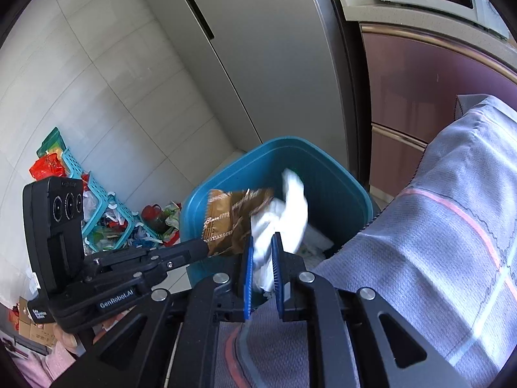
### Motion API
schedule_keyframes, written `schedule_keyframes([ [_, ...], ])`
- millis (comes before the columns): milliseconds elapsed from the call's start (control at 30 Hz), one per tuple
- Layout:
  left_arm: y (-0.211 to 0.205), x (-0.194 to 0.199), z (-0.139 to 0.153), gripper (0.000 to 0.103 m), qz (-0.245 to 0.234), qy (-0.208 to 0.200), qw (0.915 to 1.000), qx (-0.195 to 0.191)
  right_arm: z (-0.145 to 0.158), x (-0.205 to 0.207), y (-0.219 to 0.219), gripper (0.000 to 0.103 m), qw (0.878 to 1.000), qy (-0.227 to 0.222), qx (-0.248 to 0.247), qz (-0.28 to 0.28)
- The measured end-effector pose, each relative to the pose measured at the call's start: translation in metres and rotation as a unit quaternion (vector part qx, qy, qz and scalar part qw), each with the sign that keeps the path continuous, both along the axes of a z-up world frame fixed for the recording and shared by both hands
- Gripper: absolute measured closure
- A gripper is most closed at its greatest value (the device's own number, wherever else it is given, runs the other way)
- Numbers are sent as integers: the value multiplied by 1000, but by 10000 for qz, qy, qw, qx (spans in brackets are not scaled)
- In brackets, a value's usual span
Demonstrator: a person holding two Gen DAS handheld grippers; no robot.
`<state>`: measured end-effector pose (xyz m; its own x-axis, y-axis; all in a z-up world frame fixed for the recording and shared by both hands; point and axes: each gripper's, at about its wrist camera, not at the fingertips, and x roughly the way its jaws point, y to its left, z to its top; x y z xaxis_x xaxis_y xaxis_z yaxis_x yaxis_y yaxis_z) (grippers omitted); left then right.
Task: Collect trash
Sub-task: 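Open both tools over the teal bin to drop the wrapper and tissue, then move both open tools back over the remaining trash on the table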
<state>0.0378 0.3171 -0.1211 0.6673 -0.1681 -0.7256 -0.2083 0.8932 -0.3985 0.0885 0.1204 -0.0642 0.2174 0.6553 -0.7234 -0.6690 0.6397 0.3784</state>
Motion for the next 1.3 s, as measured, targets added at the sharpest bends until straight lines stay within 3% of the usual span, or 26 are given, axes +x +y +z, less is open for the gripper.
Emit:
schedule_keyframes([
  [433,4,0,-19,101,61,168,9998,-65,0,5,-10,86,9997,92,177,-108],
  [867,-25,-17,25,74,-292,-597,9975,238,21,-13,-61,82,9970,-300,569,-436],
  [1167,-88,-16,53,54,-947,-1071,9885,491,49,-45,-132,73,9888,-930,722,-914],
  [1300,-122,-10,58,52,-1338,-1158,9829,508,53,-58,-171,71,9833,-1094,706,-1268],
])
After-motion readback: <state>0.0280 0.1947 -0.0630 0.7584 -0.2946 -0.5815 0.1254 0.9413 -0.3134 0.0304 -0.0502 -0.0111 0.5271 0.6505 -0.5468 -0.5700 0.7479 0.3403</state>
